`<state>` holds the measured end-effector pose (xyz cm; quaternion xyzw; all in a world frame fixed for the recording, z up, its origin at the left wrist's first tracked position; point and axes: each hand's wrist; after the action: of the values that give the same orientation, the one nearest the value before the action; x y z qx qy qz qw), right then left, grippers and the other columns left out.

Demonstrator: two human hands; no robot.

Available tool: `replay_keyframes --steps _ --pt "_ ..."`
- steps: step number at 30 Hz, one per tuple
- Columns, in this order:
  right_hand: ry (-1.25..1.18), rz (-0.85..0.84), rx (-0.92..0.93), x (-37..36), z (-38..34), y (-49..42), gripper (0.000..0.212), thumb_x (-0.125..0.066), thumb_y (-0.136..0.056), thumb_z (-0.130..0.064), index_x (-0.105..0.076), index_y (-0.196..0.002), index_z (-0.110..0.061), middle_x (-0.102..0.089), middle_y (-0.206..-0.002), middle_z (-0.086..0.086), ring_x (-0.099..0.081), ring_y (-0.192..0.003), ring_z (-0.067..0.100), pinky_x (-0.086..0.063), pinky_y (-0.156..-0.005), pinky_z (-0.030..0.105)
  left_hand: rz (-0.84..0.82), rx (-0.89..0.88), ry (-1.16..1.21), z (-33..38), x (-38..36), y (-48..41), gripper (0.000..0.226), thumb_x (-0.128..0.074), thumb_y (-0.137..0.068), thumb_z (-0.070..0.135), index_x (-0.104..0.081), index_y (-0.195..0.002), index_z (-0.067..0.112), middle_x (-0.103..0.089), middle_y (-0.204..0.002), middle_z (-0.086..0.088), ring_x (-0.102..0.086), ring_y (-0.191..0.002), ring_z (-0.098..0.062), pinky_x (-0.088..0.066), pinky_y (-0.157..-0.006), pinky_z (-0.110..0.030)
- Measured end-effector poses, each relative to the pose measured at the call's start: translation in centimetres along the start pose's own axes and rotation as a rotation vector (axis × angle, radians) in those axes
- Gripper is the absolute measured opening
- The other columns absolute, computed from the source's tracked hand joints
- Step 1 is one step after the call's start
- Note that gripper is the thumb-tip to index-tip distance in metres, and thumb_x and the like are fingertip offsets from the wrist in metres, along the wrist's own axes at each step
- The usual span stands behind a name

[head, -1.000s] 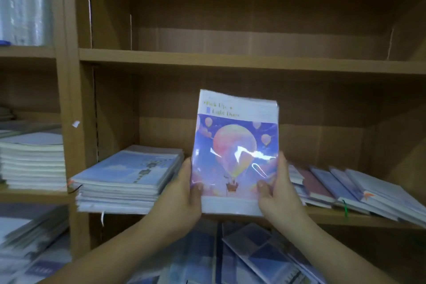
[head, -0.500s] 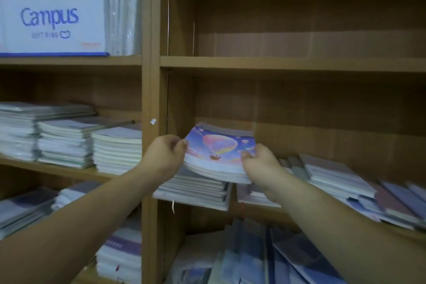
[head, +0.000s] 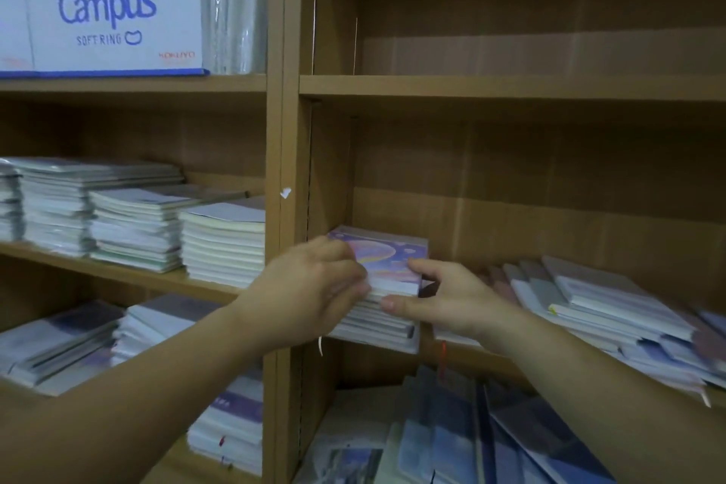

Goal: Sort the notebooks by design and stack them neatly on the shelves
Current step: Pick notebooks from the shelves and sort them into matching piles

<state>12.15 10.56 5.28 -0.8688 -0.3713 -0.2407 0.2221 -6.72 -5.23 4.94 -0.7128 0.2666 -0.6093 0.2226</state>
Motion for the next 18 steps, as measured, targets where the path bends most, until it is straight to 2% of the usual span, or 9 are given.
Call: replay_keyframes --steps 2,5,9,11,14,18 --pt "0.044 0.043 0.036 -0.4 0.4 0.0 0.115 -0.088 -0.055 -0.066 -0.045 -0.151 -0.02 -0.05 -0.147 -0.007 -0.051 -0.129 0.011 -0.046 -0.105 0.027 -0.064 0.008 -0.021 0.6 -0.6 -0.4 0.038 -0.035 -0.101 0.054 -0.064 -0.117 0.035 -0.058 -0.109 0.016 -0.054 -0.1 -0.004 -0.052 -0.082 -0.03" --pt "0.119 0.114 0.079 -0.3 0.6 0.5 0.101 -0.087 -0.062 -0.064 -0.052 -0.146 -0.022 -0.056 -0.141 -0.007 -0.055 -0.123 0.008 -0.051 -0.099 0.028 -0.086 0.077 -0.069 0.5 -1.2 -0.5 0.041 -0.026 -0.1 0.057 -0.059 -0.117 0.039 -0.056 -0.112 0.017 -0.054 -0.103 -0.005 -0.054 -0.081 -0.033" --pt "0.347 0.114 0.12 2.3 0.5 2.5 0.07 -0.079 -0.078 -0.056 -0.059 -0.139 -0.028 -0.068 -0.118 -0.01 -0.064 -0.103 0.005 -0.056 -0.093 0.034 -0.079 0.138 -0.075 1.5 -0.7 -0.7 0.044 -0.029 -0.097 0.056 -0.065 -0.108 0.034 -0.059 -0.108 0.012 -0.058 -0.1 -0.013 -0.054 -0.079 -0.036" --pt "0.403 0.113 0.117 4.5 1.2 4.4 0.06 -0.077 -0.081 -0.055 -0.065 -0.132 -0.026 -0.07 -0.105 -0.013 -0.065 -0.095 0.001 -0.057 -0.091 0.031 -0.064 0.081 -0.078 3.3 -0.4 -1.1 0.043 -0.035 -0.096 0.054 -0.069 -0.104 0.029 -0.06 -0.11 0.007 -0.059 -0.101 -0.017 -0.054 -0.079 -0.037" --pt "0.45 0.115 0.078 8.4 3.1 8.3 0.046 -0.076 -0.084 -0.051 -0.074 -0.119 -0.022 -0.073 -0.097 -0.012 -0.066 -0.089 -0.002 -0.057 -0.086 0.024 -0.03 -0.046 -0.004 8.0 -0.5 -2.8 0.036 -0.045 -0.095 0.049 -0.069 -0.114 0.029 -0.06 -0.119 0.008 -0.058 -0.109 -0.015 -0.054 -0.085 -0.036" --pt "0.506 0.186 0.013 13.6 7.1 13.5 0.026 -0.075 -0.085 -0.046 -0.08 -0.097 -0.023 -0.076 -0.088 -0.011 -0.068 -0.082 0.0 -0.058 -0.082 0.032 -0.035 -0.173 0.174 16.0 -2.6 -6.0 0.031 -0.055 -0.092 0.046 -0.068 -0.116 0.031 -0.063 -0.117 0.011 -0.06 -0.107 -0.013 -0.055 -0.085 -0.036"
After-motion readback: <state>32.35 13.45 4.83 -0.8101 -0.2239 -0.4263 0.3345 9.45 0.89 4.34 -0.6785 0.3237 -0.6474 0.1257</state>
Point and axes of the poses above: each hand's wrist, its own y-axis away from the middle knuckle, its own x-axis out of the back of the hand, z = x × y
